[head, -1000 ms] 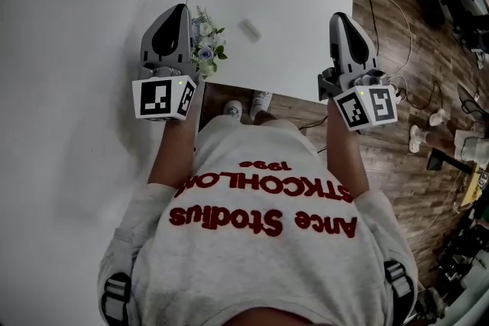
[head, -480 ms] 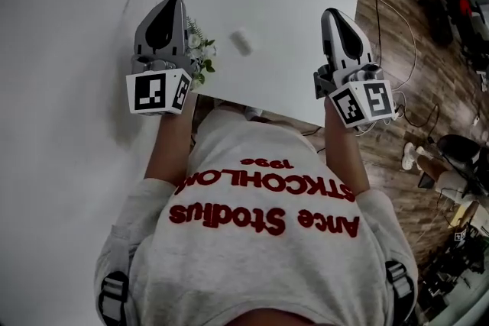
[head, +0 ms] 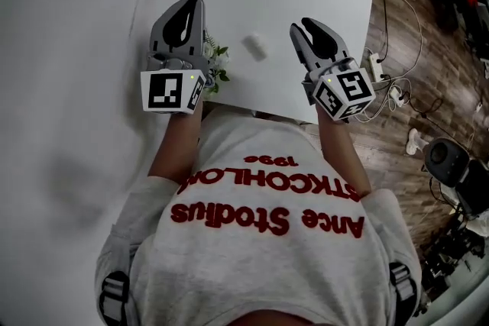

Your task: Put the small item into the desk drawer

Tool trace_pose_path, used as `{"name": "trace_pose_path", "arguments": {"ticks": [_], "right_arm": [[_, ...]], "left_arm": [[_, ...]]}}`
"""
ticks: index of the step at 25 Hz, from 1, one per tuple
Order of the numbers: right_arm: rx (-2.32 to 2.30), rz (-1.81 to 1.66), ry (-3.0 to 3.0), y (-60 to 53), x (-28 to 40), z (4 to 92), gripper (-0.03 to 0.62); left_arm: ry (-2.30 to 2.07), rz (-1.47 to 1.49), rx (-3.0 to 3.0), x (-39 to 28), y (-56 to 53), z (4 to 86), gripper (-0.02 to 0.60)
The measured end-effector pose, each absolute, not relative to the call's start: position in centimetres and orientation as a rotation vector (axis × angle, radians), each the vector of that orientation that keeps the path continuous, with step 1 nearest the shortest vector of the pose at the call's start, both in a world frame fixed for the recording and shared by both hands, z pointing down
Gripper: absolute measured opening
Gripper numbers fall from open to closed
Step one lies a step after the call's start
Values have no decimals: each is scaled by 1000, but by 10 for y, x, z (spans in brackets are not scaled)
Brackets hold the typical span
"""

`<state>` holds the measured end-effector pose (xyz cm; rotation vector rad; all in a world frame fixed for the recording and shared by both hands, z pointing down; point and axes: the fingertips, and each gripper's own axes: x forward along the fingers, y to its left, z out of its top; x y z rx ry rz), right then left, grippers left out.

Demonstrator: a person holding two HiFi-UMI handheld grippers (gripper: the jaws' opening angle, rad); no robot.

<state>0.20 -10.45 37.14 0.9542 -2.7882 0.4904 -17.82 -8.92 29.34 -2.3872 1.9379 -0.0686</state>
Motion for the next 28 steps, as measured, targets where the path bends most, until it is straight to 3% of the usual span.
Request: {"name": "trace_pose_path", "arguments": {"ticks": [10,18,22,28], "right_arm": [[732,640,-2455,-87,-58,518,178],[655,619,-2301,-70,-68,583,172],[691,622,-2310,-75,-72,574,140],[930,586,-2508,-124,-61,486,137]], "left_arm": [[1934,-109,-2464,-194,-114,313,8],[1937,-115,-2506,-199,-122,344,6],[1902,-116,-2527,-193,-129,339,7],[1847,-76,-2571,-177,-140,326,8]]}}
